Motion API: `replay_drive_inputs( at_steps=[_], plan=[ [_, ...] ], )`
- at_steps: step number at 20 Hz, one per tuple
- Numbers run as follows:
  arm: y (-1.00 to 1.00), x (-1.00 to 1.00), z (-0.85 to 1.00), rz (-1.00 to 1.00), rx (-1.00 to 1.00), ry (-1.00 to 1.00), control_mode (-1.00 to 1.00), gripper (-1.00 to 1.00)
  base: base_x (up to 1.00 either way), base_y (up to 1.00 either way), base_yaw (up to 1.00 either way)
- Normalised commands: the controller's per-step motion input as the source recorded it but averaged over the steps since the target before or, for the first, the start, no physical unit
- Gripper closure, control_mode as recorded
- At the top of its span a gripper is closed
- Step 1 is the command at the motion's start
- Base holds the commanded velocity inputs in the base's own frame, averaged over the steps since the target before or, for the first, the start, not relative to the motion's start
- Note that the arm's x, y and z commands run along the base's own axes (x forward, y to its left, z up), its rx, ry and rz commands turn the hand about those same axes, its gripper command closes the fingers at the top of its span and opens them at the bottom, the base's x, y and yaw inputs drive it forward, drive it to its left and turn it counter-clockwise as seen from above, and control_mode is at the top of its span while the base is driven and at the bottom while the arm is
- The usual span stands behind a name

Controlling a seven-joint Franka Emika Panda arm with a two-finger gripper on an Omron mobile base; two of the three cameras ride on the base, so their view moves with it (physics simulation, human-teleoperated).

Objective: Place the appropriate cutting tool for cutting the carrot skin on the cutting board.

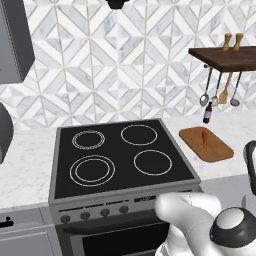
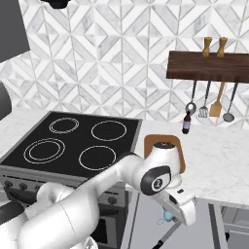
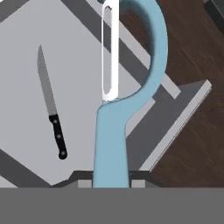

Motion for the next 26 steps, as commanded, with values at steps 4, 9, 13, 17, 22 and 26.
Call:
replay_drive_inputs(
  at_steps=[4, 9, 13, 17, 22, 26],
  plan=[
    [0.00, 0.56, 0.85, 0.03, -0.13, -0.01, -1.00, 1.00, 0.00, 0.00, 0.00],
    [0.00, 0.89, 0.45, 0.12, -0.03, 0.03, -1.00, 1.00, 0.00, 0.00, 0.00],
    [0.00, 1.00, 0.03, 0.19, 0.00, 0.08, -1.00, 1.00, 0.00, 0.00, 0.00],
    [0.00, 1.00, 0.00, 0.18, 0.02, 0.08, -1.00, 1.00, 0.00, 0.00, 0.00],
    [0.00, 0.93, -0.09, 0.16, 0.04, 0.05, -1.00, 1.00, 0.00, 0.00, 0.00],
    [0.00, 0.79, -0.29, 0.14, 0.06, 0.03, -1.00, 1.00, 0.00, 0.00, 0.00]
  ],
)
